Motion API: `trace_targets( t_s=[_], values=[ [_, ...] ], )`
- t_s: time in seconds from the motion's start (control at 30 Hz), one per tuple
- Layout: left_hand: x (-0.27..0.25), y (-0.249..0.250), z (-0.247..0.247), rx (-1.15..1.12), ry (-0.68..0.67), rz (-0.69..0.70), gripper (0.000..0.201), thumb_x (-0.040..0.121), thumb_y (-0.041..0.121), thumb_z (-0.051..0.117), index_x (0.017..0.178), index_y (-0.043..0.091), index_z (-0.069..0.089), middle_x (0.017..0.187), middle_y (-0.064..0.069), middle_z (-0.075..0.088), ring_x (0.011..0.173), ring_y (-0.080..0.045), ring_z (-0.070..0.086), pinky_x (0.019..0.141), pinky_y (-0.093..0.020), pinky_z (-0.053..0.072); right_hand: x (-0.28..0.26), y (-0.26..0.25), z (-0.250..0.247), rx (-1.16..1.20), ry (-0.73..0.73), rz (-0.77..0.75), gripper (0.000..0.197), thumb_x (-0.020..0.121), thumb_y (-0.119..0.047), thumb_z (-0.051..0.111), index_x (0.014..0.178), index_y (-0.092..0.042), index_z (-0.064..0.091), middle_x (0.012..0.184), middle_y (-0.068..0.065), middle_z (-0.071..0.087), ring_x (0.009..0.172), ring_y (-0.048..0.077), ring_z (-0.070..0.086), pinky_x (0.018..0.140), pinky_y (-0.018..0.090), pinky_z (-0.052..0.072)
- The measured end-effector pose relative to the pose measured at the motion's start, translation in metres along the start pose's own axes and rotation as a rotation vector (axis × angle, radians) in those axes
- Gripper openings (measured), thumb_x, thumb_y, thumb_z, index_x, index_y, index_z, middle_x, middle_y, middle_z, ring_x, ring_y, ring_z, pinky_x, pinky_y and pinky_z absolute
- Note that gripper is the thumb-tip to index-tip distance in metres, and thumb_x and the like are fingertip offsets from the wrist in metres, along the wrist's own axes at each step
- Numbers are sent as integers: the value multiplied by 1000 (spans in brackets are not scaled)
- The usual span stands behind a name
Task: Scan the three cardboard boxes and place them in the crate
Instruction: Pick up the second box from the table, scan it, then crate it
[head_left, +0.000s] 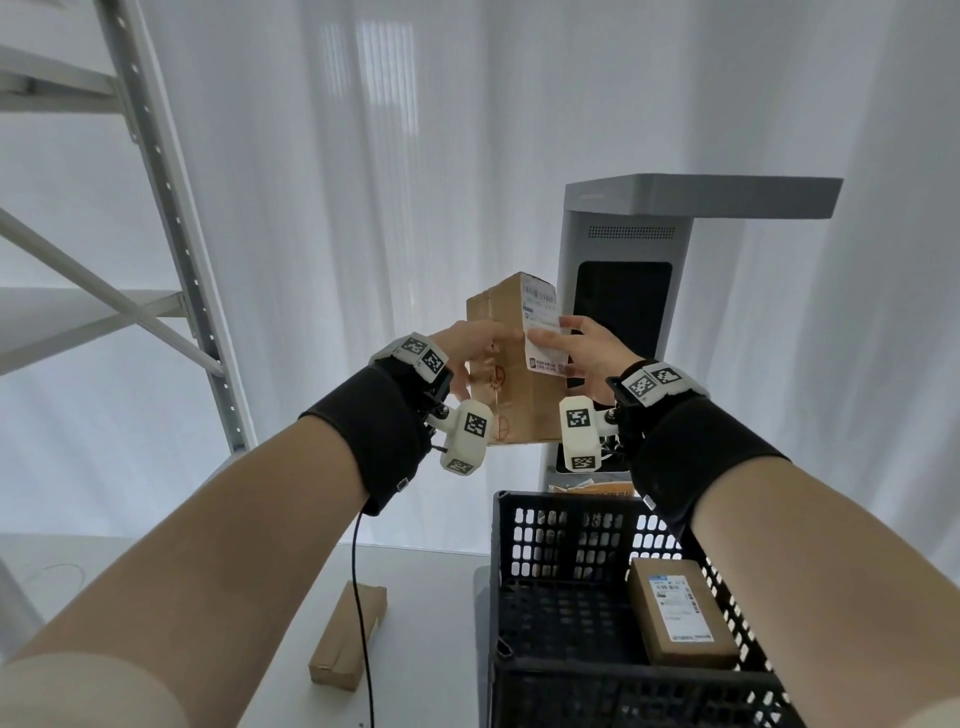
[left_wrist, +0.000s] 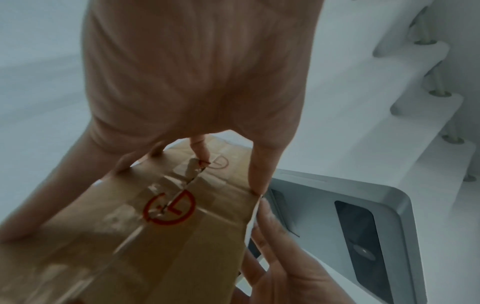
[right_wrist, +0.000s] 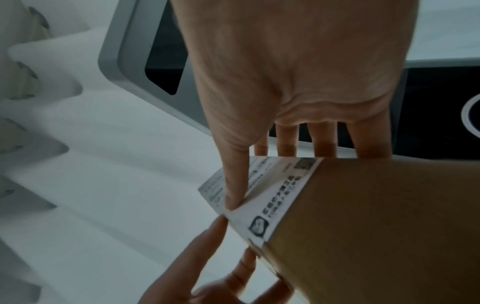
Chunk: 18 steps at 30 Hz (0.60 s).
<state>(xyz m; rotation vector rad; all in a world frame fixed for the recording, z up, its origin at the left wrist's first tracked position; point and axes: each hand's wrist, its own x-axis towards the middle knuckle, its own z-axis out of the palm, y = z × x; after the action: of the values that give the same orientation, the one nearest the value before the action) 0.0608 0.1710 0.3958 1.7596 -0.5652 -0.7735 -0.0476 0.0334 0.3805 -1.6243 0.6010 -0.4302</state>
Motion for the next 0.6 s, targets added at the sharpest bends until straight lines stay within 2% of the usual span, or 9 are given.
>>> trace_targets(
  t_s=[0.1, 0.13, 0.2, 0.23, 0.3, 0.47, 0.6],
  values=[
    [-1, -2, 1, -106, -63, -5, 30, 91, 35, 68, 119, 23, 63, 105, -2, 62, 98, -26, 59, 91, -54, 49, -3, 0, -5, -3, -24, -9, 50, 83, -24, 76, 127, -29, 53, 109, 4, 71, 95, 25, 69, 70, 46, 58],
    [-1, -4, 1, -87, -86, -2, 28, 91, 36, 68, 117, 26, 63, 107, -2, 63, 103, -28, 59, 91, -56, 50, -4, 0, -6, 13, -39, -8, 44, 86, -20, 73, 125, -27, 55, 108, 4, 70, 91, 24, 70, 68, 45, 60],
    [-2, -7, 5, -28, -107, -6, 40, 89, 36, 70, 127, 26, 62, 123, -4, 64, 115, -35, 59, 89, -65, 50, -6, 0, -7, 24, -51, -17, 37, 88, -18, 70, 123, -23, 59, 109, 4, 70, 90, 24, 70, 64, 40, 62],
    [-1, -8, 6, -20, -93, 1, 44, 88, 33, 72, 130, 24, 61, 127, -5, 64, 116, -36, 60, 87, -67, 51, -7, 1, -8, 22, -46, -23, 34, 89, -19, 69, 122, -22, 61, 110, 4, 71, 92, 24, 70, 66, 39, 62],
    [3, -13, 8, -23, -34, 7, 46, 85, 30, 75, 129, 21, 62, 127, -8, 66, 113, -35, 62, 88, -64, 53, -6, 1, -10, 41, -46, -24, 27, 91, -24, 67, 118, -23, 64, 113, 3, 72, 98, 25, 71, 70, 38, 63],
    [6, -20, 11, 14, 7, 17, 59, 73, 41, 84, 125, 21, 63, 117, -7, 71, 107, -29, 67, 85, -57, 57, -9, -4, -9, 72, -68, -4, 30, 91, -34, 64, 117, -20, 66, 110, -6, 76, 105, 26, 70, 75, 39, 62],
    [11, -19, 17, -16, 63, 26, 63, 66, 33, 85, 122, 16, 63, 117, -10, 71, 107, -28, 67, 86, -58, 56, -10, -3, -11, 191, -46, 12, 29, 93, -27, 63, 119, -16, 65, 112, -2, 76, 111, 33, 68, 73, 38, 63]
  ],
)
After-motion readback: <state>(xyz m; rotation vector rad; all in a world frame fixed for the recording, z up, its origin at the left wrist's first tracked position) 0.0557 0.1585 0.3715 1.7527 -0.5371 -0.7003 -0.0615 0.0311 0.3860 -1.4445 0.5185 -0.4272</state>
